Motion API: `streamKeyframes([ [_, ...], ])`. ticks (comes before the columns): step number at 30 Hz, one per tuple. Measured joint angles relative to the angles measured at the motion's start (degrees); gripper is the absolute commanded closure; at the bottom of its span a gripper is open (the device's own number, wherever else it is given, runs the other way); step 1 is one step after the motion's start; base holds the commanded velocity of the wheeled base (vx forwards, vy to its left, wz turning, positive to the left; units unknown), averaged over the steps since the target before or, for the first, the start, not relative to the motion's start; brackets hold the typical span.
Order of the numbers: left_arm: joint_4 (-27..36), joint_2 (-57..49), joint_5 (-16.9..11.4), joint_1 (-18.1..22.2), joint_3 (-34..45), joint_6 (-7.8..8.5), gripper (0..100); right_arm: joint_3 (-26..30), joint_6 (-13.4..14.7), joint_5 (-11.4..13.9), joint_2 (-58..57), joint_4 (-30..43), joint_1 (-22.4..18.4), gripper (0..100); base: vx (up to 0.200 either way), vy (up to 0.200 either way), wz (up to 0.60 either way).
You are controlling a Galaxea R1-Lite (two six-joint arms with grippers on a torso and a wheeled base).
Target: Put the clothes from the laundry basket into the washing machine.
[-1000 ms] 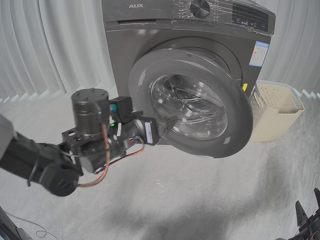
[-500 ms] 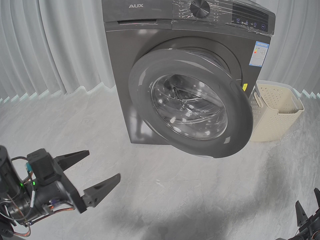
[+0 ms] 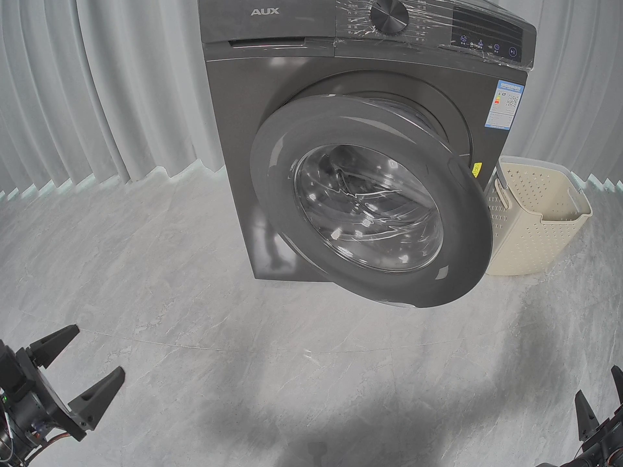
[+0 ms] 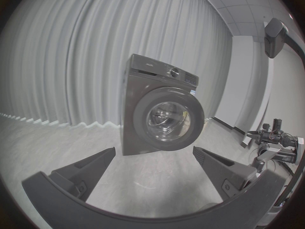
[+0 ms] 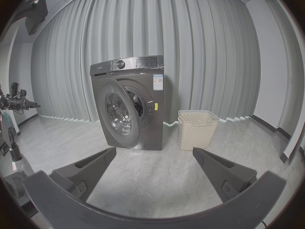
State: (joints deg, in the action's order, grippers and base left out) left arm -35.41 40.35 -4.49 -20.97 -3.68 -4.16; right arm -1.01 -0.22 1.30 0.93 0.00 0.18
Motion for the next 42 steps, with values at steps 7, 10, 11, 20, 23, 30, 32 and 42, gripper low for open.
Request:
streamKeyframes([
  [7,13.36,-15.30,-0.41,8.22,1.67,0.09,0,0.00,-0.02,0.00,0.00,0.00,0.00,0,0.000,0.000,0.00],
  [10,19.68,-22.25,-0.49,11.72,1.93,0.13,0,0.00,0.00,0.00,0.00,0.00,0.00,0,0.000,0.000,0.00],
  [11,21.27,-24.67,-0.60,13.31,2.12,0.28,0,0.00,0.00,0.00,0.00,0.00,0.00,0,0.000,0.000,0.00],
  [20,32.22,-36.55,2.15,20.35,2.65,1.12,0,0.00,0.00,-0.02,0.00,0.00,0.00,0,0.000,0.000,0.00],
  [23,34.55,-38.01,3.80,20.86,2.65,2.68,0,0.00,0.12,-0.11,0.00,0.00,-0.02,0,0.000,0.000,0.00],
  [30,35.41,-39.30,4.41,21.04,2.69,3.07,0,0.00,0.62,-0.07,0.00,0.00,0.02,0,0.000,0.000,0.00],
  [32,35.39,-39.42,4.46,21.04,2.69,2.90,0,0.00,0.68,-0.02,0.00,-0.05,0.02,0,0.000,0.000,0.00],
  [42,35.32,-39.64,4.39,21.24,2.67,2.88,0,-1.00,0.84,1.82,0.00,-2.54,-0.05,0,0.000,0.000,0.00],
])
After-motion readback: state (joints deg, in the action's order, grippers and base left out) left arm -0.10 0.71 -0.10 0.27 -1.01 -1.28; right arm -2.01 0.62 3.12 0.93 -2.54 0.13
